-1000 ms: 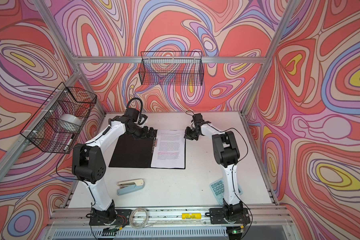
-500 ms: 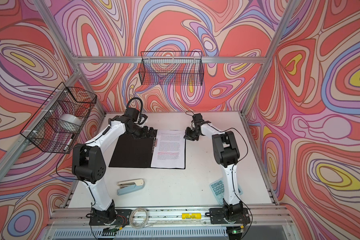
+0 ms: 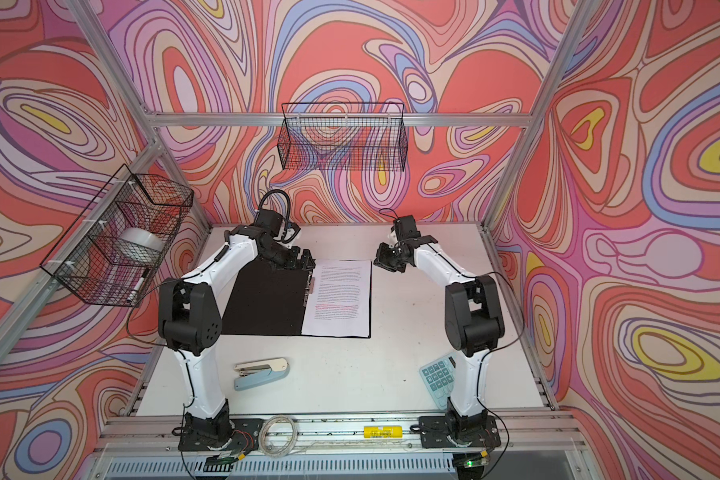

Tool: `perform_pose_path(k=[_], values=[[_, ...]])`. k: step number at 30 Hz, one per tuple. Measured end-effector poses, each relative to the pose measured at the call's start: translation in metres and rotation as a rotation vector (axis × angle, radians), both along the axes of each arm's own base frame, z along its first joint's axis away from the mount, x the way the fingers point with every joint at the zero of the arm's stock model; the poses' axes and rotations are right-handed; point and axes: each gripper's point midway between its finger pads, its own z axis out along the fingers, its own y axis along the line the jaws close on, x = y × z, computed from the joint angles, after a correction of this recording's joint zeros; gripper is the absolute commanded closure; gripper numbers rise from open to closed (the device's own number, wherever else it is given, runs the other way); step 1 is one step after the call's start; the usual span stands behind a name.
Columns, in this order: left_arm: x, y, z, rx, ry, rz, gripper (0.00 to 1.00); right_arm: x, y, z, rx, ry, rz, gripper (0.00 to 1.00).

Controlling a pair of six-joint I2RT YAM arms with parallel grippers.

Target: Put the files into the folder

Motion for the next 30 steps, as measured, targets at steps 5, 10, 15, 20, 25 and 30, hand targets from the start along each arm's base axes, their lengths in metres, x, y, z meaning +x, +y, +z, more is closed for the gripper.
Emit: perform_pose_path(k=[5,10,15,20,25,30], values=[[0.010,-0.008,-0.028,-0.022,0.058,-0.003,0.05,-0.040,-0.001,0.004,0.046,0.029,0.014,0.85],[0.014,-0.014,-0.045,-0.048,0.092,-0.008,0.05,-0.059,-0.003,-0.001,0.048,0.062,0.015,0.85],[0.021,-0.022,-0.054,-0.097,0.108,-0.005,0.07,-0.060,-0.004,0.004,0.051,0.051,0.015,0.85],[0.028,-0.025,-0.064,-0.130,0.127,0.013,0.07,-0.060,-0.003,0.004,0.051,0.051,0.016,0.85],[0.029,-0.026,-0.071,-0.153,0.151,0.026,0.08,-0.059,-0.003,0.005,0.051,0.051,0.019,0.85],[0.029,-0.029,-0.068,-0.202,0.167,0.035,0.09,-0.057,-0.002,0.003,0.054,0.057,0.022,0.85]])
